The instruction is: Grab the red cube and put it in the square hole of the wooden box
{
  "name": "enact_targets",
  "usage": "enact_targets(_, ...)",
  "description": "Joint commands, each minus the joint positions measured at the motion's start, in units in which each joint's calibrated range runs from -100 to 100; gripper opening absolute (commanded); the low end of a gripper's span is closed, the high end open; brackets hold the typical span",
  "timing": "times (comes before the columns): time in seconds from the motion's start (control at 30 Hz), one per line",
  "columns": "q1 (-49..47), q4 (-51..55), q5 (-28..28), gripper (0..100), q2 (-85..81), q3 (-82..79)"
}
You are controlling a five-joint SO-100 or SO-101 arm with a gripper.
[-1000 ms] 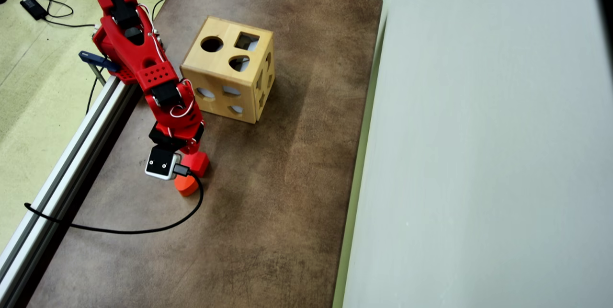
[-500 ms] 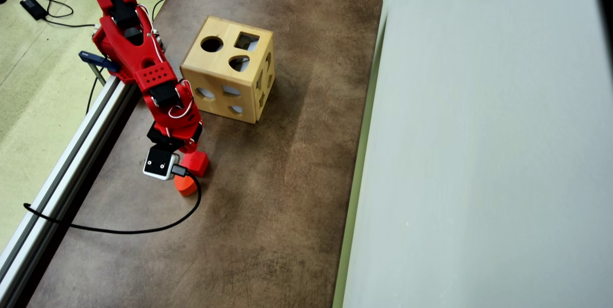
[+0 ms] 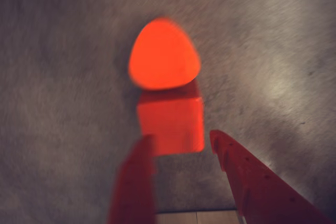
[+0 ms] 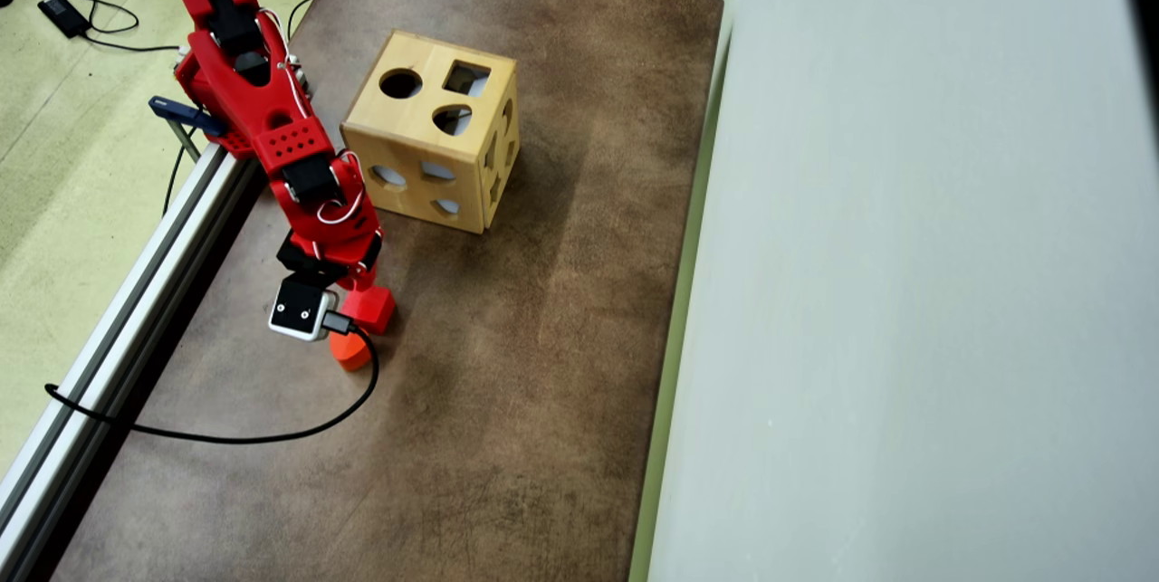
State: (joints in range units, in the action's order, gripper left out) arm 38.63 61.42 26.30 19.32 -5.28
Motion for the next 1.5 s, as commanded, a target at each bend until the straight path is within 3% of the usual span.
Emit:
enact_targets(0.0, 1.6, 0.5, 0.3, 34, -1.2, 2.8)
enact_targets(0.8, -3.5, 0.1, -0.2, 36, 7.3, 2.8)
enact_targets(1.47, -1.3, 0.3, -0.2, 36, 6.9, 2.4)
